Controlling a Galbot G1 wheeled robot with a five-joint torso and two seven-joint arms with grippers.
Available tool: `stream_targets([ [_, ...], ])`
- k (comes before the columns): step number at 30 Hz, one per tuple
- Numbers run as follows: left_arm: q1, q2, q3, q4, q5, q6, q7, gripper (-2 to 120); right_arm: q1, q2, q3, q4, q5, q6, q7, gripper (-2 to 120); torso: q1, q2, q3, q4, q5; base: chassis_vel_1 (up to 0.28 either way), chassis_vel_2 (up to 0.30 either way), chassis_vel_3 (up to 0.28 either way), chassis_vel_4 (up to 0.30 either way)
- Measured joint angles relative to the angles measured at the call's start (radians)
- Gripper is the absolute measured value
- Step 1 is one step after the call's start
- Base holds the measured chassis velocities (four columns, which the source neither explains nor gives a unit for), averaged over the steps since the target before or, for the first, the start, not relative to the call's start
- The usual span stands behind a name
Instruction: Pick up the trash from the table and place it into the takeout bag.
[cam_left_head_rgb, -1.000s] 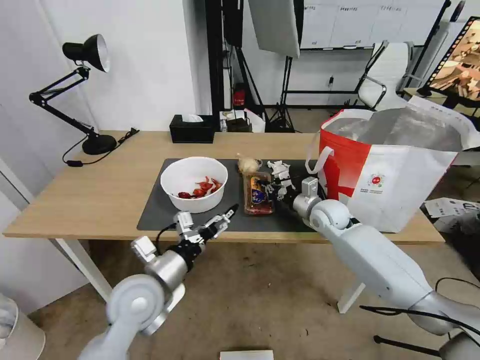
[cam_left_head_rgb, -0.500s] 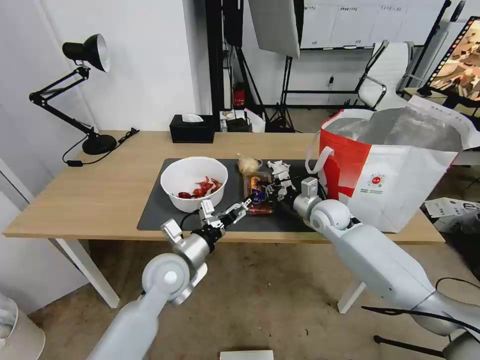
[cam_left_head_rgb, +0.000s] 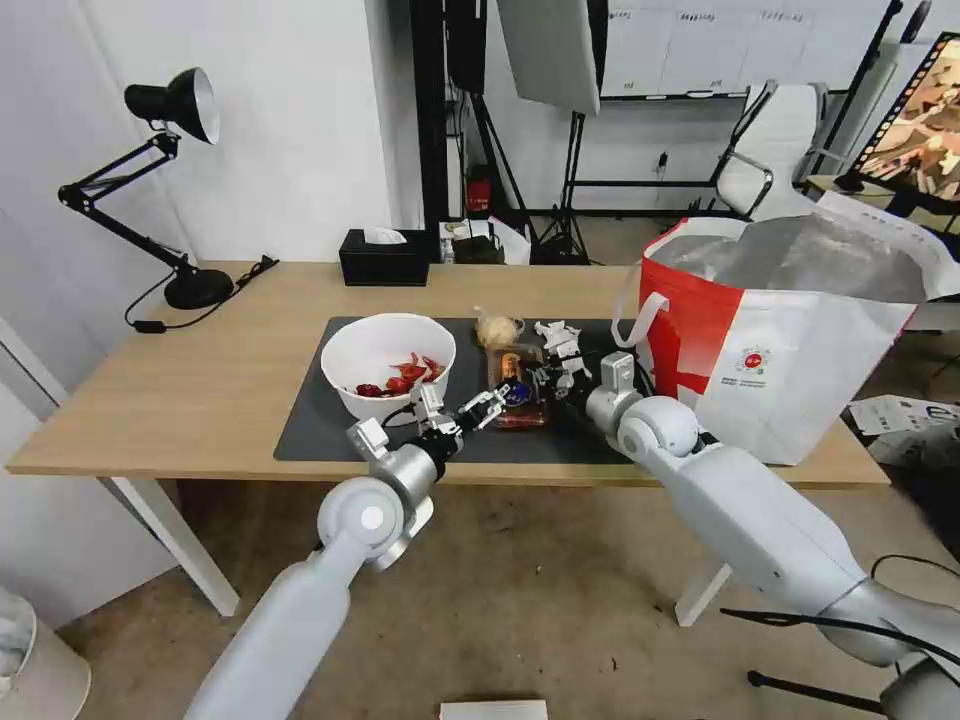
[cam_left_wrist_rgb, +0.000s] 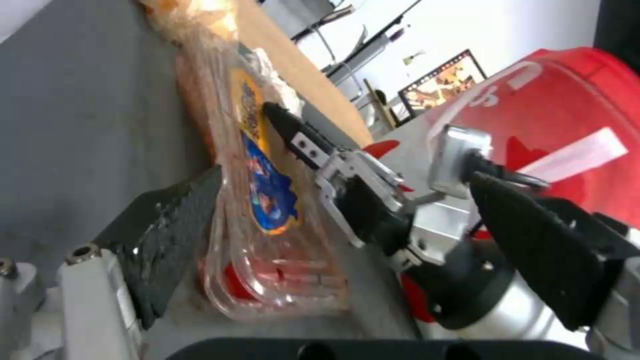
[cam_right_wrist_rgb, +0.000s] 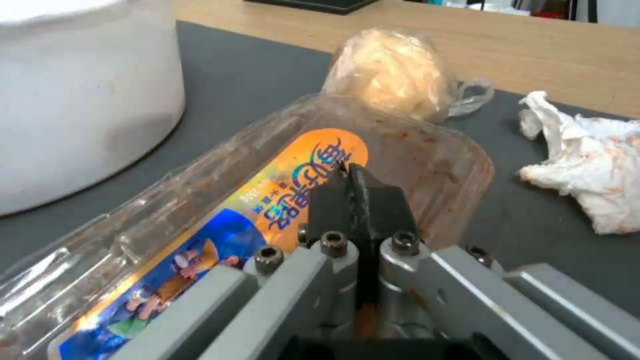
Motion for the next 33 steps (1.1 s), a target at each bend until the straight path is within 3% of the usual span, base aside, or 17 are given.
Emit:
stream_targets([
  [17,-0.061,-0.042,0.027,0.083,0.041,-0.041,-0.084,100,-0.009,-0.002,-0.001,0.018,0.004,-0.002,0.005,0,0.0,0.0,0.0,0.0,0.0,0.0,0.0,0.0,0.0],
  [24,-0.078,-0.038,0.014,0.099,-0.015,0.071,-0.112,100,-0.01,-0.004,-0.003,0.025,0.017,-0.003,0.018,0,0.0,0.0,0.0,0.0,0.0,0.0,0.0,0.0,0.0],
  [33,-0.119,-0.04,0.016,0.139,-0.081,0.105,-0.118,100,-0.003,-0.013,-0.006,0.031,0.034,-0.005,0.026,0,0.0,0.0,0.0,0.0,0.0,0.0,0.0,0.0,0.0],
])
